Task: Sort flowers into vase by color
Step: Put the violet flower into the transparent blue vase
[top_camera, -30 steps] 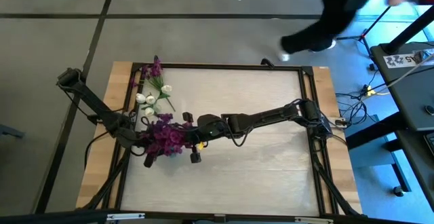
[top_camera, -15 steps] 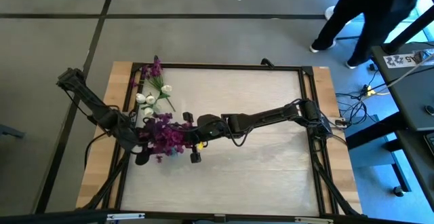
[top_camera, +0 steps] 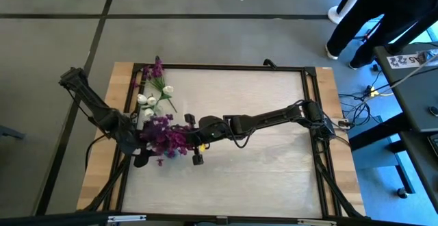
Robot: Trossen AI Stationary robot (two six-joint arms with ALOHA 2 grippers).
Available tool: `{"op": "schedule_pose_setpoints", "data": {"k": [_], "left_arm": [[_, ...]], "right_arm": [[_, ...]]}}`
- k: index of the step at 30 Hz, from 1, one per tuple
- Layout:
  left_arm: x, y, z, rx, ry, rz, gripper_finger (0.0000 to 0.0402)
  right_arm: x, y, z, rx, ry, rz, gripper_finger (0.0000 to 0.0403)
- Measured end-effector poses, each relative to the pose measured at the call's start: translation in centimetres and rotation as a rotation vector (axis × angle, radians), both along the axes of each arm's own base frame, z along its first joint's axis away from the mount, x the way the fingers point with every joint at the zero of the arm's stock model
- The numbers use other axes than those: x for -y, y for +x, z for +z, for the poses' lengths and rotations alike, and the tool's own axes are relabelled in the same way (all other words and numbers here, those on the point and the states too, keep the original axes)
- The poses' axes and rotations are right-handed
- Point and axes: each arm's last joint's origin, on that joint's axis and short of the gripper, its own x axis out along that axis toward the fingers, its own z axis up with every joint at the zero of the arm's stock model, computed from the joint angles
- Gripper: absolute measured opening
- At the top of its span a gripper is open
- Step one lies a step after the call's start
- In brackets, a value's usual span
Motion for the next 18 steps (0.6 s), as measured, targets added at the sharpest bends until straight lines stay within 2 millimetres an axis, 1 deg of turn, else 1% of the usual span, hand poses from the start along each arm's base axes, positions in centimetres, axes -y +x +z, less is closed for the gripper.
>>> {"op": "schedule_pose_setpoints", "data": {"k": [2,6,8,10,13,15,18], "left_arm": [[-0.1,0.1,0.4,0.030,0.028,0.007,0.0252],[-0.3,-0.2,0.0,-0.014,0.058,0.016,0.0252],[-0.3,-0.3,-0.6,-0.037,0.044,0.041,0.0252],[-0.2,-0.3,-1.7,-0.045,0.047,0.035,0.0252],[0.2,0.0,-2.8,0.024,0.014,0.038,0.0252],[0.2,0.3,-3.9,0.051,0.017,0.049,0.0252],[0.1,0.8,-5.1,0.105,0.023,0.062,0.0252]], "right_arm": [[0.0,0.0,0.0,0.001,0.000,-0.001,0.0012],[0.0,0.0,0.0,0.001,0.000,-0.002,0.0012],[0.0,0.0,0.0,0.001,-0.001,-0.003,0.0012],[0.0,0.0,0.0,0.002,-0.001,-0.003,0.0012],[0.0,0.0,0.0,0.001,-0.001,-0.003,0.0012],[0.0,0.0,0.0,-0.001,-0.001,-0.002,0.0012],[0.0,0.0,0.0,-0.004,0.000,-0.003,0.0012]]}}
